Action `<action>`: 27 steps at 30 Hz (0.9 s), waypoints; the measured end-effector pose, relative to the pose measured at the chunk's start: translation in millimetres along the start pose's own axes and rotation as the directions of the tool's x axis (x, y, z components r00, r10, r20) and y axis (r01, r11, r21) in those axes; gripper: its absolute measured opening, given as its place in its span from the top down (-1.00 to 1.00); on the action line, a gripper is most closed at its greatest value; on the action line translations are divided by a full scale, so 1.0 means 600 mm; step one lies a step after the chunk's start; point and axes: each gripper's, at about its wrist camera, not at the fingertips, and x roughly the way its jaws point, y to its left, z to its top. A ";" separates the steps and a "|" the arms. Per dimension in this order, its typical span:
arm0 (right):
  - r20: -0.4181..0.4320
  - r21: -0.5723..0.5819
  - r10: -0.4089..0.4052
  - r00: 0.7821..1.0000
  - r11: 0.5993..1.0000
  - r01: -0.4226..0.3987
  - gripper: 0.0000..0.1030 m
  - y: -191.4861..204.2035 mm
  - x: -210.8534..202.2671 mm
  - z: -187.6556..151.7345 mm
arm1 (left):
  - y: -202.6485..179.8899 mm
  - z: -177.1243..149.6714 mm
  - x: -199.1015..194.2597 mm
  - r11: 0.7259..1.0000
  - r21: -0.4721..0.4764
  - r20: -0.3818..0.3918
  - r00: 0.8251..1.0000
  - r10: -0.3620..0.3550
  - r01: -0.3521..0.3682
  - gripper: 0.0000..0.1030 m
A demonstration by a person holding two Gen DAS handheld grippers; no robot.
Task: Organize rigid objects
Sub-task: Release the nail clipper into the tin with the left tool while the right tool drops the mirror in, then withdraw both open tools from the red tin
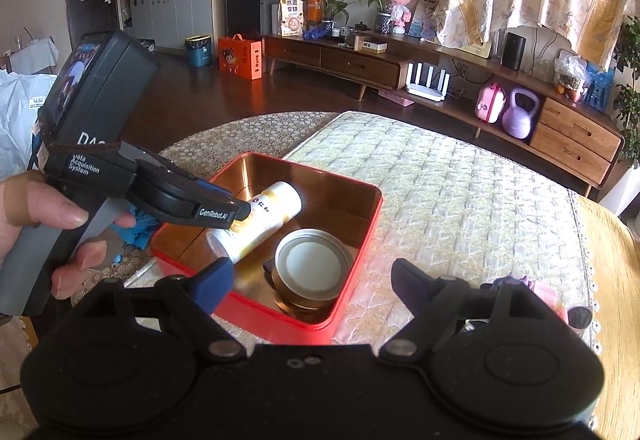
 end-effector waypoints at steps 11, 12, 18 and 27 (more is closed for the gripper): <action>0.048 0.109 0.010 0.999 0.994 -0.016 -0.85 -0.037 -0.072 -0.053 | -0.046 -0.034 -0.058 0.997 0.033 0.044 0.996 -0.072 0.070 0.67; 0.049 0.118 0.003 0.999 0.993 -0.009 -0.86 -0.042 -0.078 -0.060 | -0.050 -0.037 -0.062 0.996 0.036 0.048 0.996 -0.079 0.078 0.67; 0.051 0.166 -0.056 0.997 0.985 0.047 -0.89 -0.072 -0.116 -0.106 | -0.080 -0.054 -0.080 0.991 0.062 0.067 0.990 -0.120 0.116 0.67; 0.070 0.221 -0.125 0.990 0.969 0.107 -0.96 -0.120 -0.157 -0.147 | -0.129 -0.074 -0.095 0.982 0.081 0.096 0.980 -0.175 0.168 0.27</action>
